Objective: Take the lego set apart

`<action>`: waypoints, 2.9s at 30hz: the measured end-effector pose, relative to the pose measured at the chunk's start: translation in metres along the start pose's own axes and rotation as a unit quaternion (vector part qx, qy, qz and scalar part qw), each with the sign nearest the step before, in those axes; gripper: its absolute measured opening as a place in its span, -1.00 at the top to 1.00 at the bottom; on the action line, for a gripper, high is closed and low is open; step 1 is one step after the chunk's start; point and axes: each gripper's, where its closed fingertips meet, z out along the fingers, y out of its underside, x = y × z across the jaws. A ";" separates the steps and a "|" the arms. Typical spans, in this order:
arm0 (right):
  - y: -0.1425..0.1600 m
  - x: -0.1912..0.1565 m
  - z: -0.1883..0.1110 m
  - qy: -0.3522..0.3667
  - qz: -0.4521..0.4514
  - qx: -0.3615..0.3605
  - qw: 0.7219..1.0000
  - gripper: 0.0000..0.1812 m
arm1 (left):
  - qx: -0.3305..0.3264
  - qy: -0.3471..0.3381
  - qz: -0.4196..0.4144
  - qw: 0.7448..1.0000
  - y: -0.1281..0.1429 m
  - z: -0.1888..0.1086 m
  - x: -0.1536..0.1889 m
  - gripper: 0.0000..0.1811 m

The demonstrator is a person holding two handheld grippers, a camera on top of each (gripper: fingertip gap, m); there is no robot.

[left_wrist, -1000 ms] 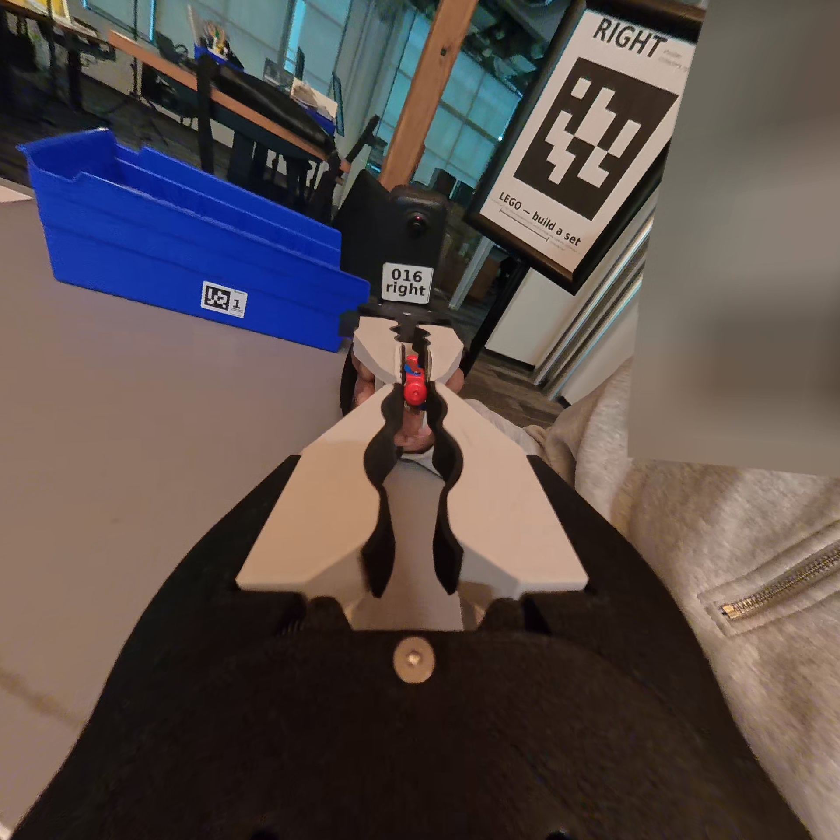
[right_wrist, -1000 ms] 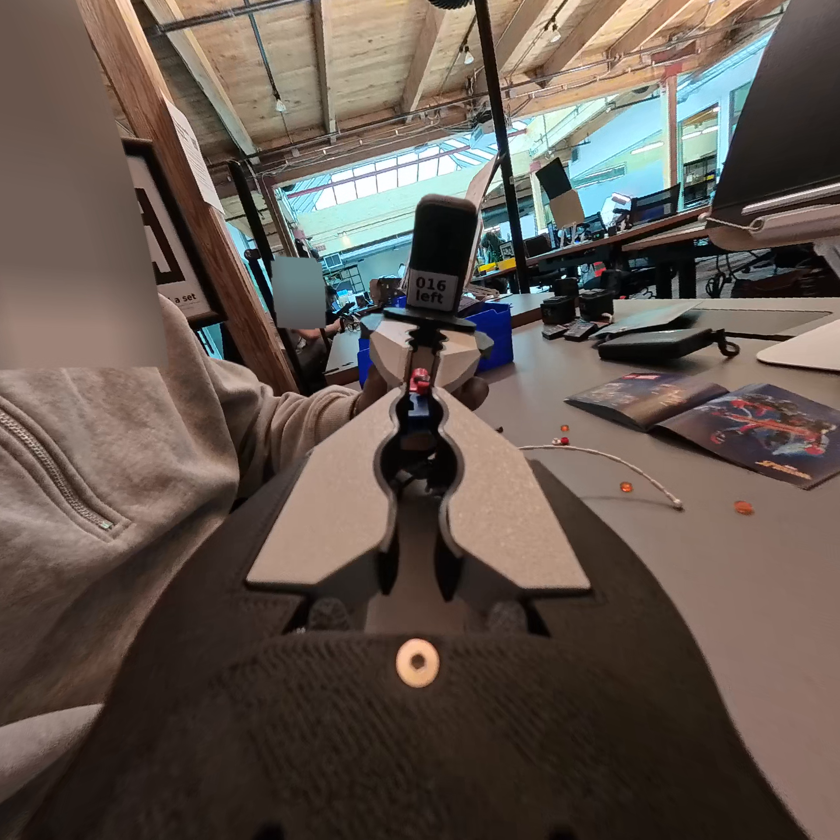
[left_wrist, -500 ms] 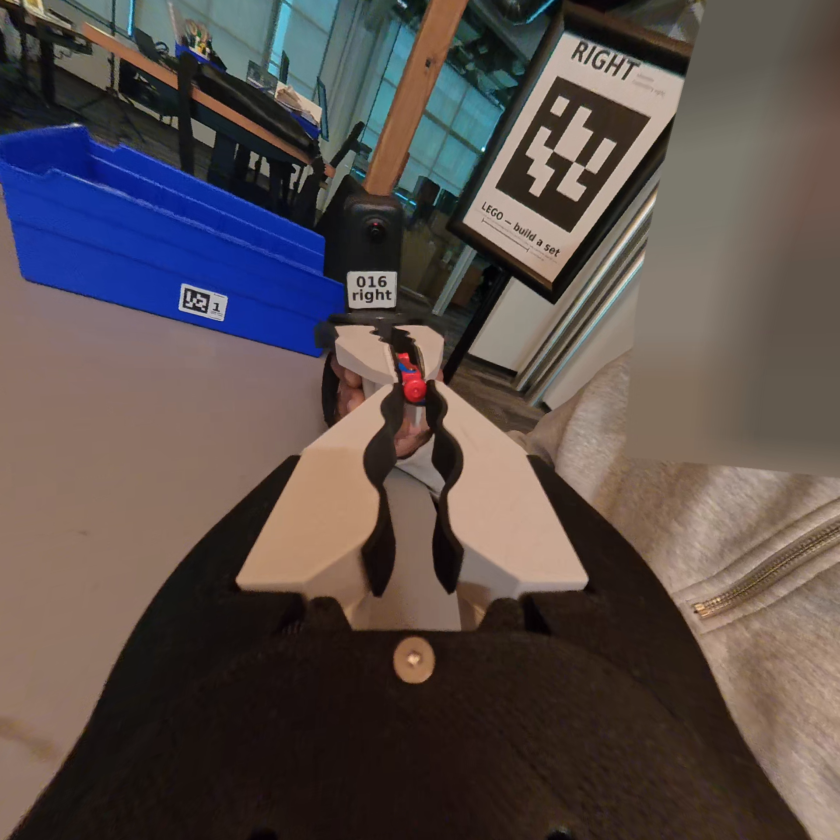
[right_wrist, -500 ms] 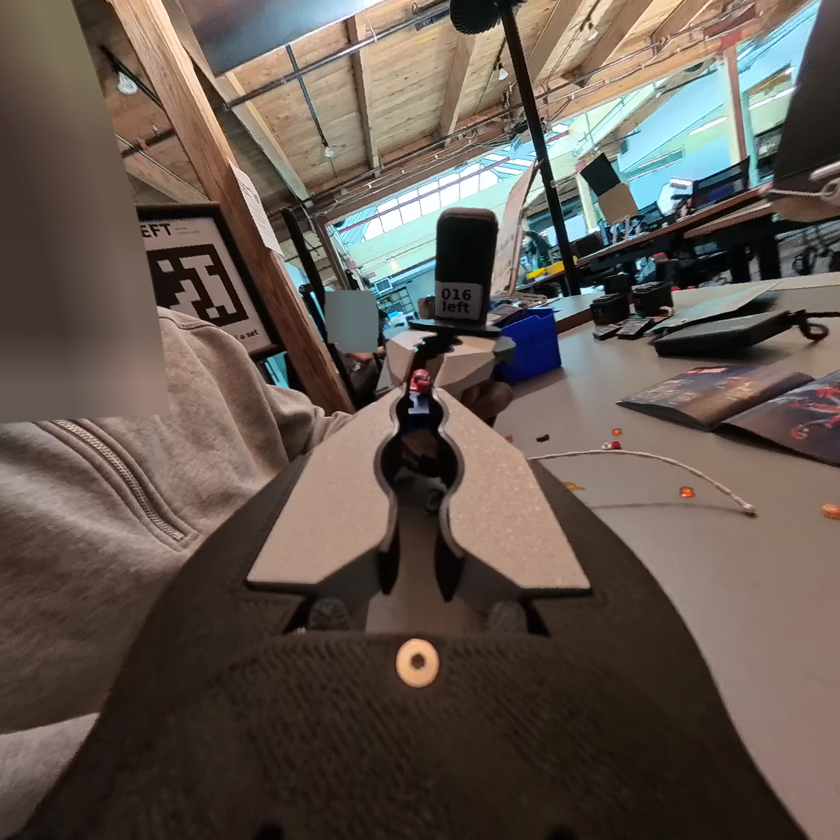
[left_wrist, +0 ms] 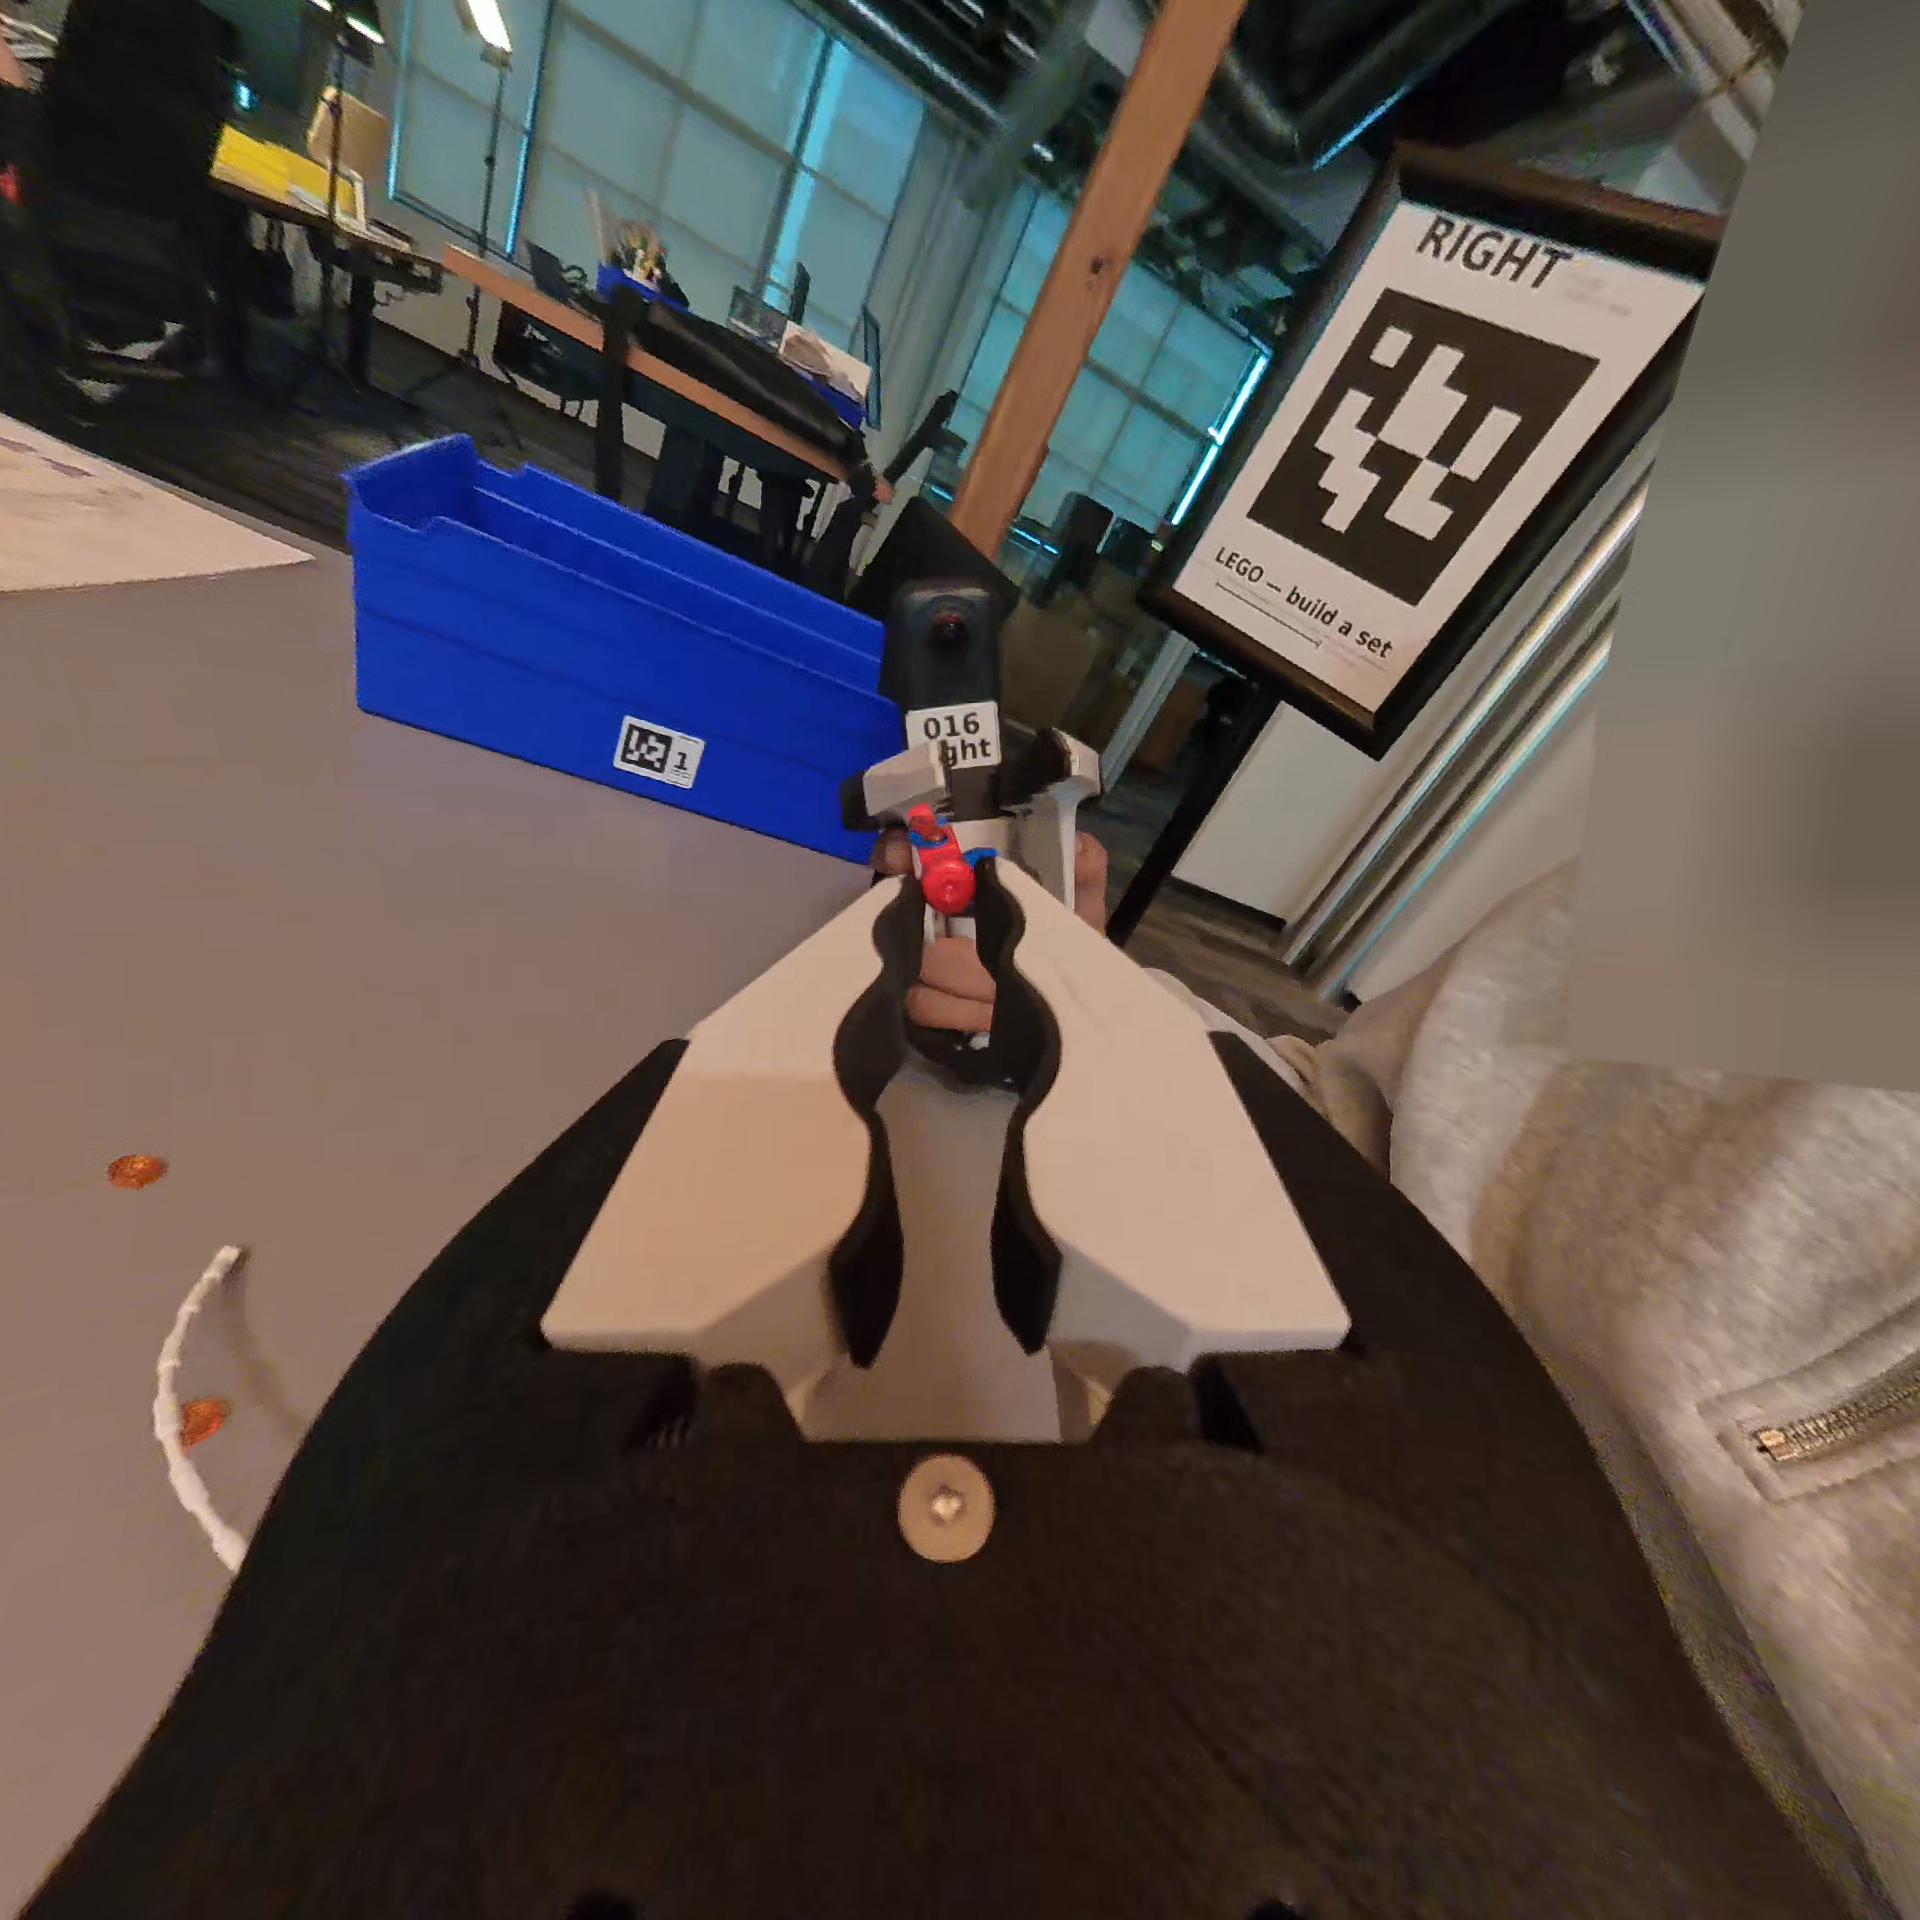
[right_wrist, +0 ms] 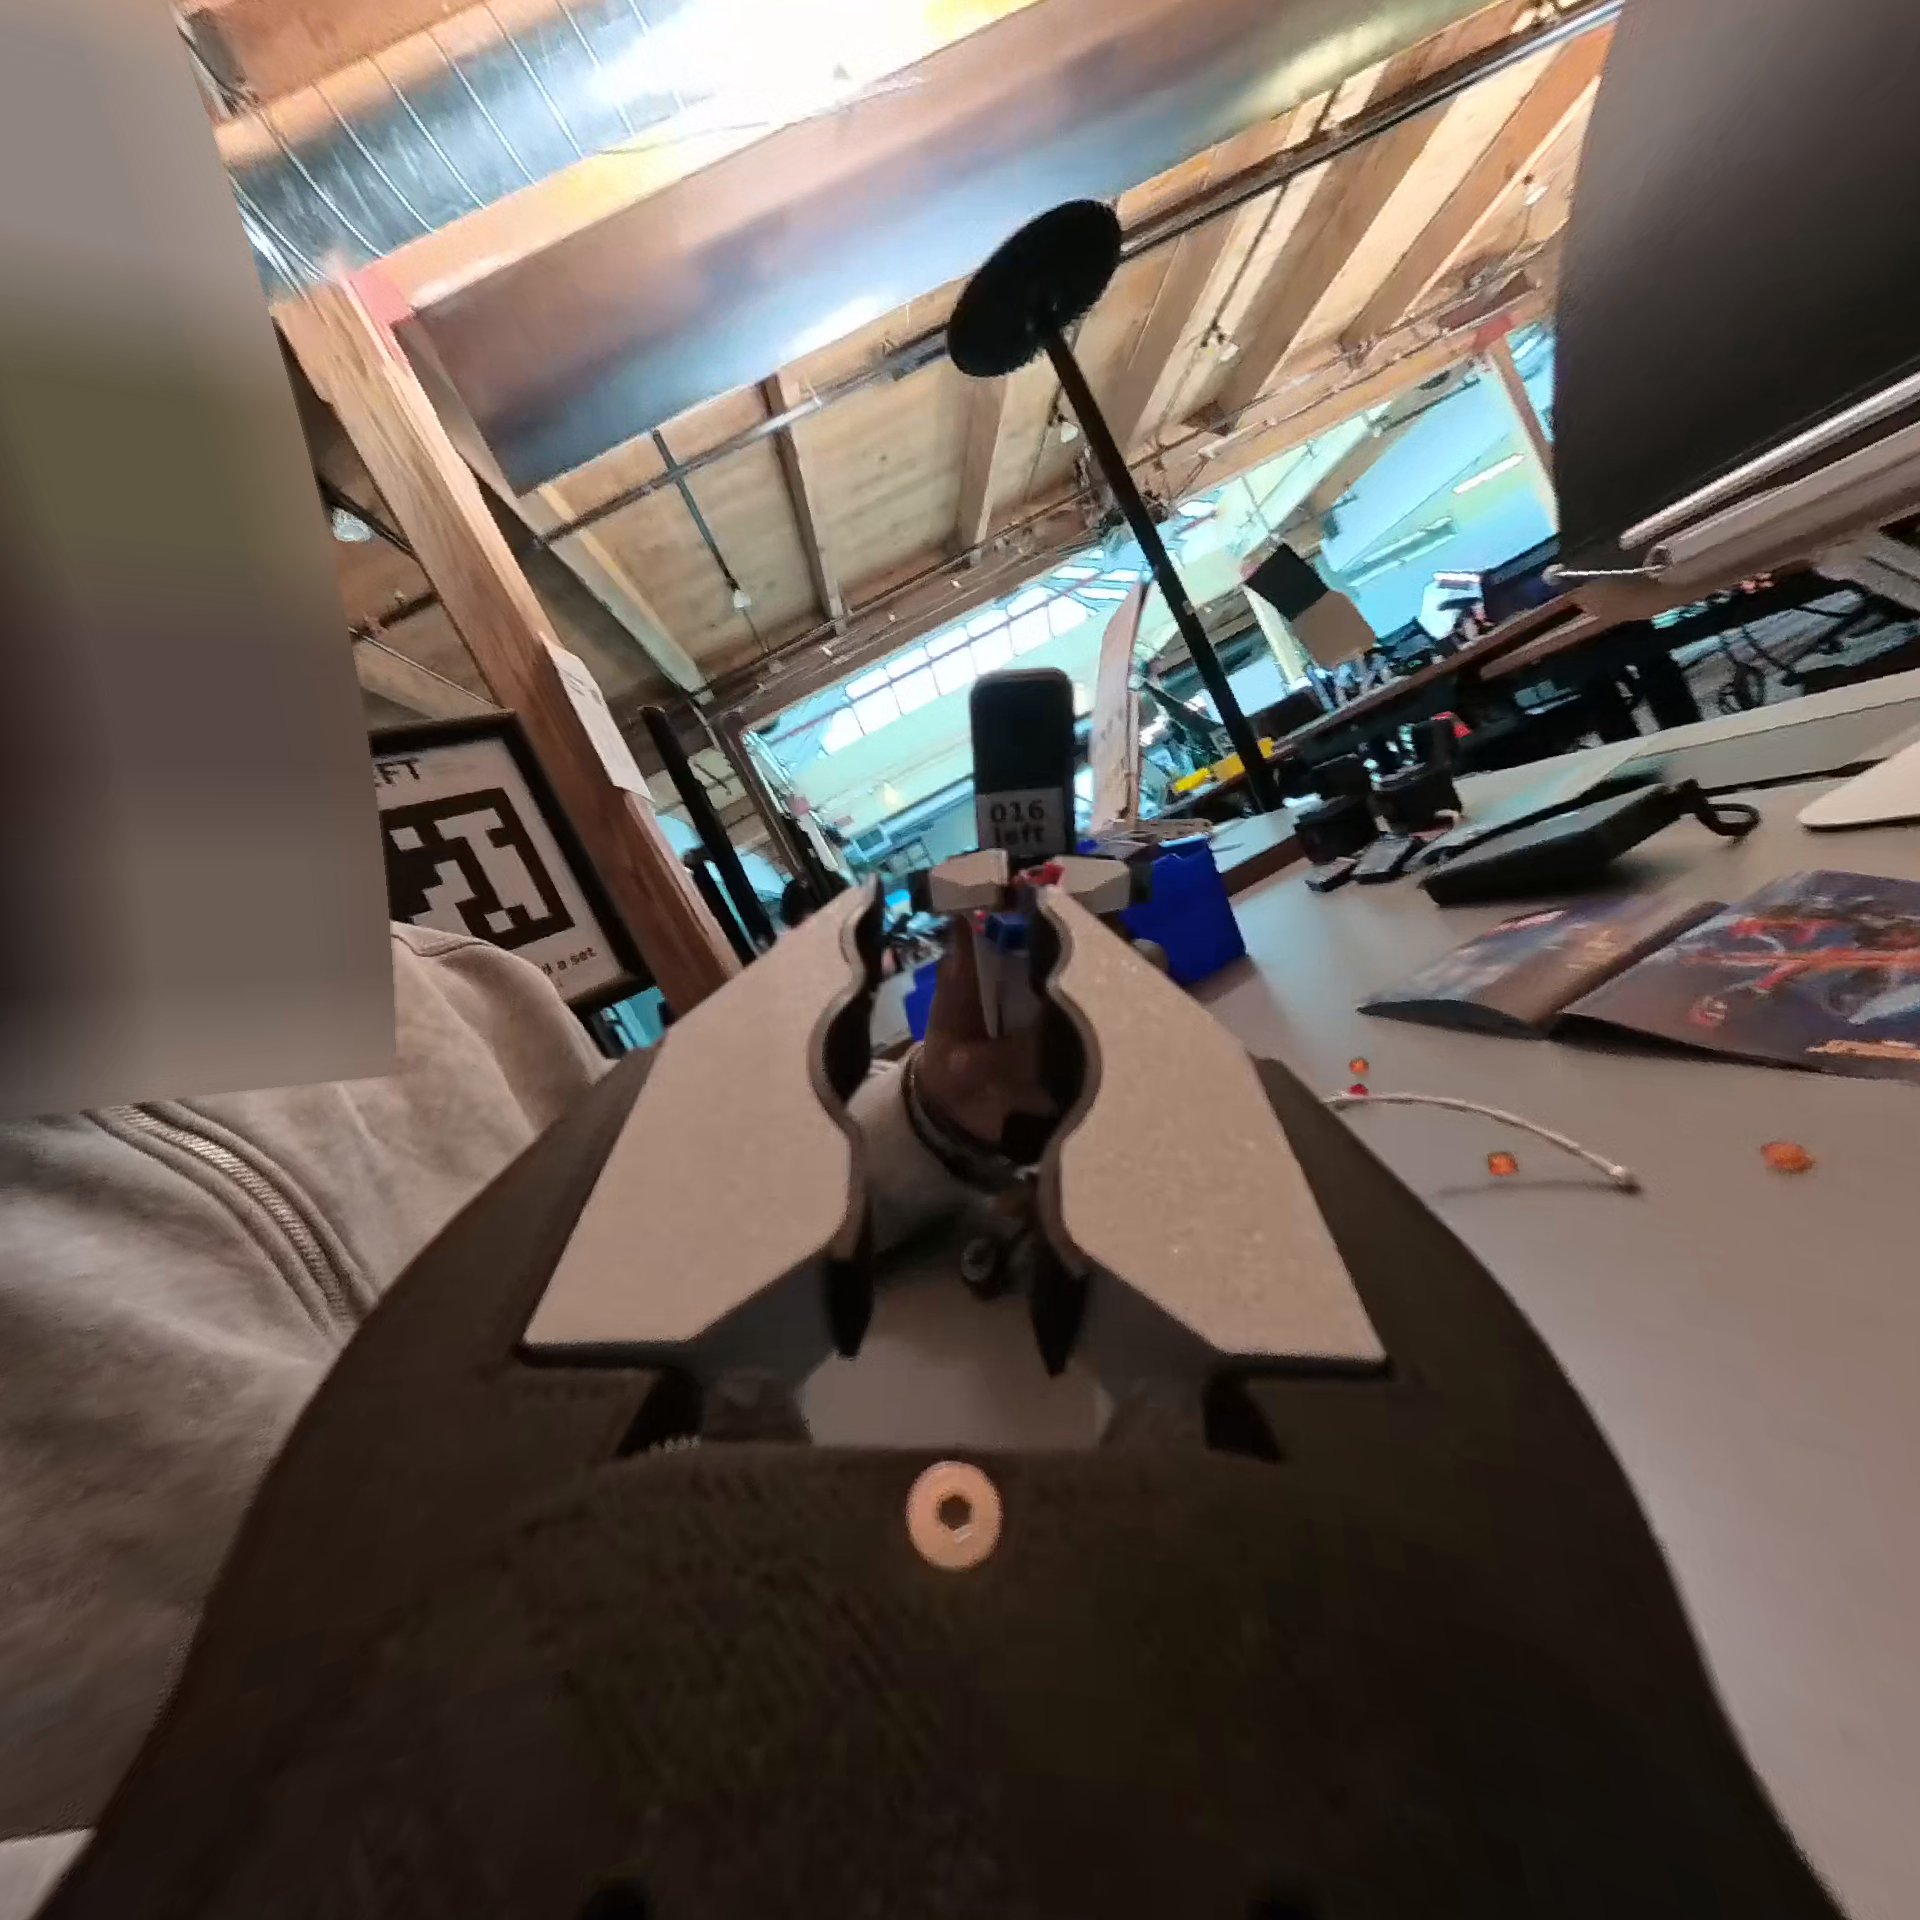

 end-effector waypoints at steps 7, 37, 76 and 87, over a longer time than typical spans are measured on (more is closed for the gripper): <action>0.011 0.014 0.005 0.066 -0.059 -0.032 0.996 0.65 | -0.021 0.001 0.021 1.000 0.006 0.005 0.006 0.90; 0.035 -0.004 0.016 0.019 -0.052 -0.107 0.993 0.95 | -0.053 0.026 -0.016 0.998 0.024 0.025 0.023 0.91; 0.066 0.125 -0.031 0.364 0.102 -0.178 0.908 0.79 | 0.020 -0.009 -0.072 0.997 -0.020 -0.022 -0.003 0.91; 0.019 0.016 0.014 0.084 -0.069 -0.050 0.993 0.59 | -0.094 -0.012 0.014 0.995 0.020 -0.002 0.008 0.91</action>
